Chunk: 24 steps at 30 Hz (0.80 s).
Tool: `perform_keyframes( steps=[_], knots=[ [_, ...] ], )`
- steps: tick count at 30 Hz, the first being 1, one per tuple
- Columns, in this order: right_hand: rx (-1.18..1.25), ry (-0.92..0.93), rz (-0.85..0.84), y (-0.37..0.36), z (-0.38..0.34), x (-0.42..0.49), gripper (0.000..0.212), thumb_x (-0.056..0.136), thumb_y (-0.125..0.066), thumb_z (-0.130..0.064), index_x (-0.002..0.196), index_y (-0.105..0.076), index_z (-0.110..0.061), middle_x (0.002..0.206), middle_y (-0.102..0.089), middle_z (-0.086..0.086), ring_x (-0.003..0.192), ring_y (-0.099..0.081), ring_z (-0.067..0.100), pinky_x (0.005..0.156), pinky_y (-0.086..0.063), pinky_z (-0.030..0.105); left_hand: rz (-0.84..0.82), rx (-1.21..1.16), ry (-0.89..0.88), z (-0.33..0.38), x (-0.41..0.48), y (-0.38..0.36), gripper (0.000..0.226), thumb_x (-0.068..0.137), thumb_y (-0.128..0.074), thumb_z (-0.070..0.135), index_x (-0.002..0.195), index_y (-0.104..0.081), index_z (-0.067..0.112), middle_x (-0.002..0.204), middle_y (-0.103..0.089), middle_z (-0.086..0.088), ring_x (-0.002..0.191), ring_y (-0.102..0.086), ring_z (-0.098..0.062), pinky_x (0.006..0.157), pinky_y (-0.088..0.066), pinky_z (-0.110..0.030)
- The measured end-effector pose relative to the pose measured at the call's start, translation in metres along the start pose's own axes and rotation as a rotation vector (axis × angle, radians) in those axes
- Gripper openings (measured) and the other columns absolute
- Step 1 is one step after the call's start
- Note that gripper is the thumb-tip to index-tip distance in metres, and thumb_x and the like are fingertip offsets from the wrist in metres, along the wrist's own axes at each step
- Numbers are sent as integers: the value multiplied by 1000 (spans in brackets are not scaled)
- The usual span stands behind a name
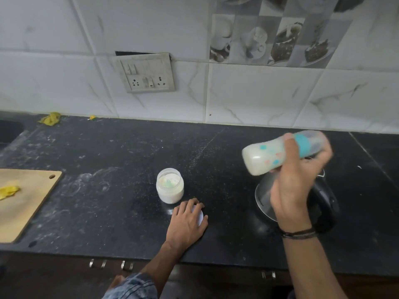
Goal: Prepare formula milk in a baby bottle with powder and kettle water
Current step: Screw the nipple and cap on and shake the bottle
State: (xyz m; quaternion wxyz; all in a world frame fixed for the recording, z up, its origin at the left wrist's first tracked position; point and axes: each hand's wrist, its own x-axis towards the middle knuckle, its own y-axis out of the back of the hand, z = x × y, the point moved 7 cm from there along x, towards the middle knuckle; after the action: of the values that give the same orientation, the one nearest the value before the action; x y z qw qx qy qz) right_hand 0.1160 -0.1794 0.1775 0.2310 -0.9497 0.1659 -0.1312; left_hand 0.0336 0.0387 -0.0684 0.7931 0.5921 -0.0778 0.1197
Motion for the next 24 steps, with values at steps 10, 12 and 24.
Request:
perform_keyframes(
  steps=[10, 12, 24],
  knots=[
    [21, -110, 85, 8, 21, -5, 62, 82, -82, -37, 129, -42, -29, 112, -68, -4, 86, -74, 9, 53, -53, 31, 4, 18, -5, 1, 0, 0, 40, 96, -51, 53, 121, -65, 26, 130, -61, 5, 113, -59, -19, 92, -51, -37],
    [-77, -142, -18, 0, 27, -7, 55, 83, -81, -30, 124, -44, -30, 99, -71, -11, 81, -73, 9, 47, -49, 27, 2, 19, -8, 0, -1, 1, 40, 96, -51, 52, 121, -66, 25, 130, -62, 4, 113, -59, -20, 92, -52, -38],
    [-23, -21, 44, 9, 10, -5, 59, 87, -80, -27, 132, -41, -24, 108, -65, -9, 85, -73, 8, 50, -53, 31, -16, 6, 2, 1, 0, 4, 41, 96, -50, 52, 123, -65, 25, 132, -61, 4, 115, -59, -20, 94, -50, -37]
  ],
)
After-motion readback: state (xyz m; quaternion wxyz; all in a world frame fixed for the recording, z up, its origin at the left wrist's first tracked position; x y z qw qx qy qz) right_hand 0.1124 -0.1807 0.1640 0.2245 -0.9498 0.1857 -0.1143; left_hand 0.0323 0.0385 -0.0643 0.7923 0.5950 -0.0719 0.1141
